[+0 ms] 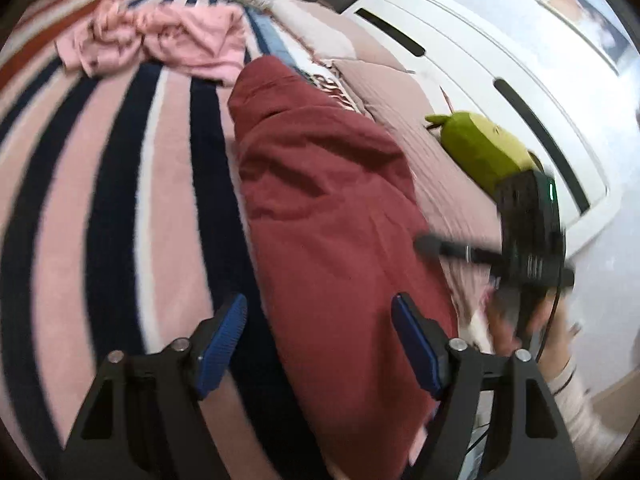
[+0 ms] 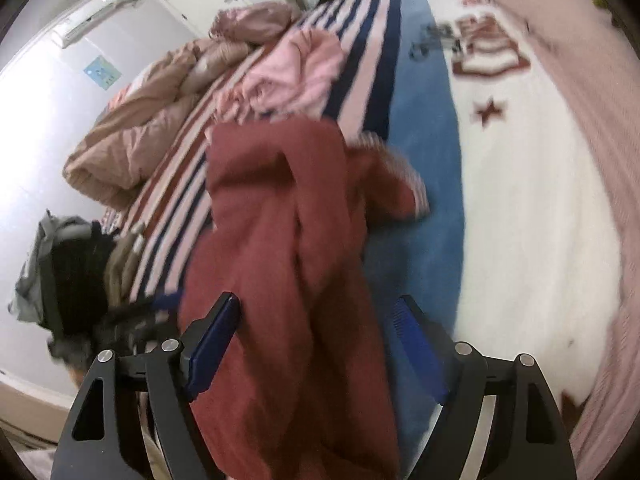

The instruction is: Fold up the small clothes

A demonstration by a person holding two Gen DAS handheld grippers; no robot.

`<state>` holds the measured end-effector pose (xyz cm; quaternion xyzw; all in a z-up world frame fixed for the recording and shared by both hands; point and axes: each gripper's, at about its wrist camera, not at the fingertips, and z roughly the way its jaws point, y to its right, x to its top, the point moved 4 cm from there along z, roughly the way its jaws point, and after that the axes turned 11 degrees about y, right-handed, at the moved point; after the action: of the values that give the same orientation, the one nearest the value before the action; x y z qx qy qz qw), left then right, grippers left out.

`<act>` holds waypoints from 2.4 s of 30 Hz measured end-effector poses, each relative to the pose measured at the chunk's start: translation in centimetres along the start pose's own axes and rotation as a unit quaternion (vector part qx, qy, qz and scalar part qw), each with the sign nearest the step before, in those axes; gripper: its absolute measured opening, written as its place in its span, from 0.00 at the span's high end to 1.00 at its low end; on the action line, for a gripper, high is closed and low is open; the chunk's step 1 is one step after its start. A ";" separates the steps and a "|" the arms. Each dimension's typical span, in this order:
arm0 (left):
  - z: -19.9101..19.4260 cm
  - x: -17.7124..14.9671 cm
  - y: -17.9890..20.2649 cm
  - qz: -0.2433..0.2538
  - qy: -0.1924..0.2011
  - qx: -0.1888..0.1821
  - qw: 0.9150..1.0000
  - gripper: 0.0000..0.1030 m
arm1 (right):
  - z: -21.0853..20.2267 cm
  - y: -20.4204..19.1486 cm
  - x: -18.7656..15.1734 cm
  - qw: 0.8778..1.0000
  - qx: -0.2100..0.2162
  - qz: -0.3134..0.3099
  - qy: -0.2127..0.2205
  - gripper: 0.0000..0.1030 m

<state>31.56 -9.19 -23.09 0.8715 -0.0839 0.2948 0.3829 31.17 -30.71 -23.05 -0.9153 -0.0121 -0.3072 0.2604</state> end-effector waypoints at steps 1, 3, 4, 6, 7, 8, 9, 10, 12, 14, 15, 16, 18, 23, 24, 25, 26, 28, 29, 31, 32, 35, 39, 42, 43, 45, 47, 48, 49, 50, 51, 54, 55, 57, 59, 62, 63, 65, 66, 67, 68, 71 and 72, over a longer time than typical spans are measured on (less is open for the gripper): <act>0.8 0.2 -0.5 -0.005 -0.009 0.013 1.000 0.45 | 0.4 0.1 -0.5 1.000 0.013 0.001 -0.007 0.26; 1.8 0.4 -0.8 -0.014 -0.019 0.000 1.000 0.55 | 1.0 -0.2 -1.1 0.999 0.042 0.002 -0.014 0.32; 2.3 0.5 -0.7 -0.020 -0.023 -0.023 0.999 0.66 | 1.3 -0.3 -1.3 0.999 0.046 0.002 -0.010 0.38; 2.7 0.7 -0.5 -0.020 -0.028 -0.019 0.999 0.74 | 2.0 -0.3 -1.3 0.998 0.063 0.017 -0.008 0.61; 2.8 0.7 -0.3 -0.011 -0.029 -0.008 1.000 0.79 | 2.4 -0.3 -1.3 0.997 0.063 0.032 -0.008 0.68; 2.6 0.7 0.1 -0.003 -0.025 -0.001 1.000 0.81 | 2.4 -0.6 -1.3 0.998 0.060 0.032 -0.003 0.74; 2.4 0.8 0.5 0.004 -0.020 0.004 1.000 0.83 | 2.3 -1.2 -1.3 0.998 0.057 0.021 0.005 0.77; 1.8 1.0 1.0 0.012 -0.012 0.006 1.000 0.84 | 1.8 -2.0 -1.2 0.998 0.054 0.005 0.015 0.79; 0.5 1.8 2.2 0.026 0.006 0.001 1.000 0.84 | 0.5 -3.3 -1.0 0.997 0.062 -0.004 0.035 0.81; -1.7 2.6 3.9 0.049 0.024 0.004 0.998 0.84 | -1.3 -5.2 -0.4 0.995 0.078 -0.011 0.059 0.82; -2.8 3.0 4.8 0.062 0.034 0.006 0.997 0.84 | -2.1 -5.8 -0.1 0.994 0.084 -0.015 0.067 0.82; -4.5 3.7 6.0 0.078 0.048 0.010 0.996 0.84 | -3.1 -7.1 0.3 0.992 0.091 -0.022 0.081 0.82; -7.5 4.5 7.5 0.097 0.070 0.014 0.993 0.84 | -5.0 -9.4 0.9 0.989 0.104 -0.036 0.102 0.82; -16.0 7.3 12.2 0.152 0.129 0.045 0.979 0.84 | -9.9 -16.6 2.4 0.977 0.133 -0.073 0.151 0.82; -17.9 7.8 13.0 0.159 0.141 0.050 0.976 0.84 | -10.8 -18.3 2.8 0.974 0.138 -0.082 0.162 0.82; -19.7 8.4 13.7 0.165 0.152 0.053 0.973 0.84 | -11.8 -20.1 3.2 0.970 0.145 -0.091 0.174 0.82; -22.1 9.2 14.6 0.174 0.165 0.060 0.969 0.84 | -12.6 -21.7 3.6 0.967 0.153 -0.094 0.182 0.82; -25.3 10.1 15.5 0.185 0.182 0.072 0.963 0.84 | -13.7 -24.9 4.4 0.961 0.172 -0.097 0.191 0.82; -27.7 10.7 16.1 0.192 0.192 0.080 0.959 0.84 | -14.0 -26.5 4.8 0.959 0.180 -0.102 0.195 0.82; -31.3 11.4 16.6 0.212 0.199 0.101 0.952 0.84 | -15.0 -30.1 5.1 0.952 0.186 -0.125 0.206 0.82; -32.7 11.6 16.7 0.217 0.202 0.110 0.949 0.84 | -15.3 -31.8 5.0 0.950 0.188 -0.138 0.210 0.82; -38.4 12.1 16.2 0.220 0.214 0.141 0.941 0.84 | -15.2 -36.8 4.9 0.943 0.208 -0.154 0.207 0.82; -45.3 11.8 14.3 0.214 0.233 0.188 0.930 0.84 | -14.3 -42.5 4.1 0.934 0.253 -0.167 0.191 0.82; -49.7 10.9 12.7 0.208 0.241 0.214 0.924 0.84 | -13.4 -46.6 2.8 0.926 0.269 -0.192 0.183 0.82; -50.7 10.7 12.2 0.203 0.242 0.218 0.923 0.84 | -12.9 -47.9 2.4 0.924 0.275 -0.196 0.180 0.82; -53.2 10.3 10.7 0.190 0.243 0.227 0.924 0.84 | -12.0 -49.3 2.0 0.922 0.285 -0.198 0.171 0.82; -54.9 10.0 8.9 0.177 0.241 0.232 0.926 0.84 | -10.6 -50.5 1.8 0.924 0.293 -0.191 0.152 0.82; -55.3 9.8 8.2 0.171 0.238 0.234 0.927 0.84 | -9.7 -50.9 1.8 0.927 0.295 -0.184 0.140 0.82; -55.7 9.8 7.0 0.162 0.234 0.237 0.929 0.83 | -8.5 -51.4 1.8 0.930 0.297 -0.179 0.125 0.82; -55.8 9.8 5.9 0.153 0.230 0.239 0.931 0.83 | -7.6 -51.7 1.6 0.932 0.294 -0.177 0.113 0.82; -55.7 9.8 4.4 0.139 0.224 0.242 0.934 0.83 | -6.0 -52.1 1.5 0.937 0.289 -0.173 0.096 0.82; -54.6 10.0 -1.0 0.097 0.201 0.253 0.941 0.82 | -1.3 -52.4 1.2 0.949 0.267 -0.161 0.051 0.82; -54.1 10.0 -2.8 0.084 0.194 0.258 0.943 0.82 | -0.1 -52.4 1.1 0.952 0.260 -0.158 0.041 0.82; -53.3 9.5 -6.5 0.058 0.179 0.275 0.943 0.80 | 2.6 -52.2 1.1 0.958 0.243 -0.152 0.023 0.82; -52.6 9.5 -9.5 0.039 0.169 0.281 0.944 0.79 | 4.9 -51.9 1.0 0.961 0.230 -0.151 0.007 0.80; -52.2 9.4 -11.7 0.025 0.168 0.277 0.946 0.75 | 6.5 -52.2 0.3 0.963 0.217 -0.159 0.003 0.75; -52.0 9.4 -12.3 0.021 0.165 0.279 0.946 0.74 | 6.9 -52.2 0.2 0.963 0.213 -0.164 0.004 0.74; -51.4 9.6 -13.3 0.015 0.158 0.282 0.946 0.73 | 7.4 -52.3 -0.1 0.964 0.204 -0.170 0.001 0.74; -51.1 9.7 -13.8 0.013 0.156 0.281 0.947 0.73 | 7.5 -52.4 -0.3 0.964 0.201 -0.172 -0.002 0.73; -51.0 9.8 -13.9 0.012 0.157 0.279 0.947 0.71 | 7.6 -52.3 -0.3 0.964 0.200 -0.177 -0.003 0.72; -50.9 9.8 -14.0 0.013 0.159 0.277 0.947 0.70 | 7.7 -52.3 -0.3 0.963 0.200 -0.182 -0.002 0.70; -51.3 9.7 -13.2 0.018 0.167 0.279 0.946 0.61 | 6.7 -52.3 -0.2 0.959 0.194 -0.204 0.010 0.47; -51.5 9.7 -12.9 0.020 0.169 0.282 0.944 0.54 | 6.4 -52.1 0.0 0.958 0.192 -0.211 0.015 0.41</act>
<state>21.13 37.43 2.01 0.8793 0.0514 0.4569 0.1240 25.29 17.45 -2.91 -0.8199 -0.2600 -0.3606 0.3607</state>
